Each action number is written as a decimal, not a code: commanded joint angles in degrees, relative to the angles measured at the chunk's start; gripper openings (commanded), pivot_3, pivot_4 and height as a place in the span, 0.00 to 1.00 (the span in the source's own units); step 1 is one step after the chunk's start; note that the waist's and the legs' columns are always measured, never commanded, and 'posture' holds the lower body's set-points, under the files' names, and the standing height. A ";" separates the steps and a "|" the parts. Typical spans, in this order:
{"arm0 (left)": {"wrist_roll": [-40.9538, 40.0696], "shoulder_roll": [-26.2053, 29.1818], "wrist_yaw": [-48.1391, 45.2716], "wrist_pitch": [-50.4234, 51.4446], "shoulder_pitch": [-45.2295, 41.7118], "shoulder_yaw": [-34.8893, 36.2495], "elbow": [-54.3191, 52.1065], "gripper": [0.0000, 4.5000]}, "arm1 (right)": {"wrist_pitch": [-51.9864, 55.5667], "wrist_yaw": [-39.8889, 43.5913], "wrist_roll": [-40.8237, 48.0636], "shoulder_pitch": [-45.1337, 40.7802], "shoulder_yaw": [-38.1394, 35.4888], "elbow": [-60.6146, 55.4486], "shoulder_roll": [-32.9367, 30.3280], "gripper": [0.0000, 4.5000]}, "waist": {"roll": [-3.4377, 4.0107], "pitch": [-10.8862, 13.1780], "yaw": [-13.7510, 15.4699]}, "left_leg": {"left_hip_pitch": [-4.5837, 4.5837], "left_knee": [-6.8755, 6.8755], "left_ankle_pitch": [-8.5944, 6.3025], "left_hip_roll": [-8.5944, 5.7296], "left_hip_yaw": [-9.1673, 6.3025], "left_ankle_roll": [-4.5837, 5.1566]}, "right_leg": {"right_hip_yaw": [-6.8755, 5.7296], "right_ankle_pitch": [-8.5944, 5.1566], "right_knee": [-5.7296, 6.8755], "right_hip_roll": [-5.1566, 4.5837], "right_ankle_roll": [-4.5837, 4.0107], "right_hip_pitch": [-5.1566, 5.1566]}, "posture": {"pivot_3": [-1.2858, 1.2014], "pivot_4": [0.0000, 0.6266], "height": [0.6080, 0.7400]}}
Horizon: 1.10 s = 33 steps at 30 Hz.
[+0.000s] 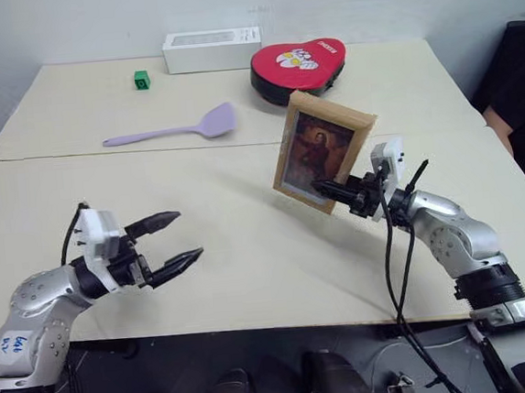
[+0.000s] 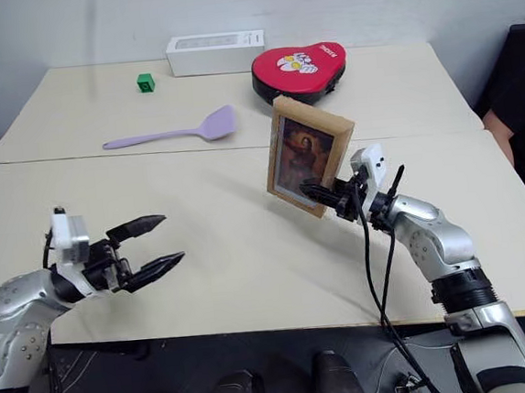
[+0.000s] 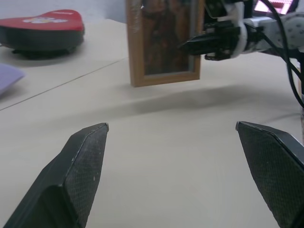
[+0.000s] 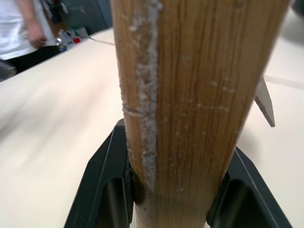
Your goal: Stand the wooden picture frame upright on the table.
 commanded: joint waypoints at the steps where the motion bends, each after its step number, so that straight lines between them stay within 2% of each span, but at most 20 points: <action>1: 1.46 -0.98 -0.12 -1.23 0.18 0.68 -0.88 1.00 | -0.89 3.06 -3.43 -1.80 -1.39 4.55 2.39 0.29 | 0.00 0.00 0.03 | -0.02 -0.02 0.00 0.00 0.00 0.00 | -0.01 0.00 0.00 0.01 0.00 -0.03 | 0.52 0.24 1.00; 5: 1.45 -1.72 0.25 -0.59 -1.46 2.04 0.10 1.00 | -0.52 3.46 -5.81 -2.48 -3.74 10.65 5.74 0.29 | -0.01 -0.01 0.03 | 0.05 0.07 0.01 0.00 0.07 0.01 | 0.05 0.01 0.13 0.03 0.02 0.00 | 0.52 0.24 1.00; 11: 2.49 -0.89 -0.56 -0.20 -0.67 3.23 -0.30 1.00 | -1.82 4.34 -8.63 -1.97 -6.56 11.80 7.13 0.29 | 0.00 -0.04 0.08 | 0.12 0.16 0.01 0.00 0.07 0.01 | 0.08 0.01 0.28 0.03 0.02 0.03 | 0.52 0.24 1.00; 17: 3.15 -0.72 -0.31 -0.10 0.23 3.87 -0.69 1.00 | -2.86 8.11 -9.84 -0.04 -8.03 6.73 6.35 0.72 | 0.01 -0.04 0.21 | 0.01 0.06 0.01 0.00 0.05 0.00 | 0.06 0.01 0.33 0.01 0.02 -0.04 | 0.52 0.24 1.00; 20: 4.79 -0.15 -0.71 -0.85 1.60 4.74 0.36 1.00 | -4.01 12.45 -11.36 3.62 -7.82 2.37 3.26 0.96 | 0.01 -0.04 0.21 | -0.01 -0.02 0.01 -0.01 0.07 0.01 | 0.06 0.01 0.29 0.02 0.02 -0.04 | 0.52 0.24 1.00; 21: 6.40 0.22 -0.84 -2.25 2.37 5.10 1.20 1.00 | -4.85 13.95 -11.48 5.11 -8.42 0.96 2.00 1.00 | 0.01 -0.04 0.26 | 0.00 -0.04 0.00 -0.01 0.06 0.02 | 0.05 0.01 0.27 0.02 0.02 -0.04 | 0.52 0.24 1.00; 24: 10.87 1.53 -1.84 -6.56 5.07 5.89 3.47 1.00 | -9.78 17.57 -12.46 9.10 -10.62 -1.67 -1.65 1.00 | 0.01 -0.04 0.26 | 0.01 -0.08 0.00 -0.01 0.07 0.03 | 0.05 0.01 0.07 0.02 0.02 -0.02 | 0.52 0.24 1.00; 28: 15.40 2.98 -2.12 -11.21 10.16 8.68 7.53 1.00 | -38.07 26.42 -21.11 17.28 -12.73 0.20 -8.73 1.00 | 0.00 -0.04 0.27 | 0.10 -0.29 0.01 -0.02 0.12 0.05 | 0.06 0.01 -0.13 0.02 0.02 0.01 | 0.52 0.24 1.00; 30: 16.82 3.01 -2.06 -13.81 11.94 9.96 9.02 1.00 | -45.98 28.55 -22.22 20.07 -13.90 1.28 -10.35 1.00 | 0.00 -0.04 0.29 | 0.14 -0.36 0.01 -0.03 0.16 0.05 | 0.08 0.01 -0.15 0.02 0.02 0.01 | 0.52 0.24 1.00; 33: 17.93 2.55 -1.08 -16.96 13.45 12.41 10.31 1.00 | -50.62 28.32 -21.96 24.86 -16.39 1.35 -11.61 1.00 | -0.02 -0.04 0.19 | 0.23 -0.37 0.01 -0.02 0.18 0.05 | 0.10 0.01 -0.15 0.03 0.03 0.07 | 0.52 0.24 1.00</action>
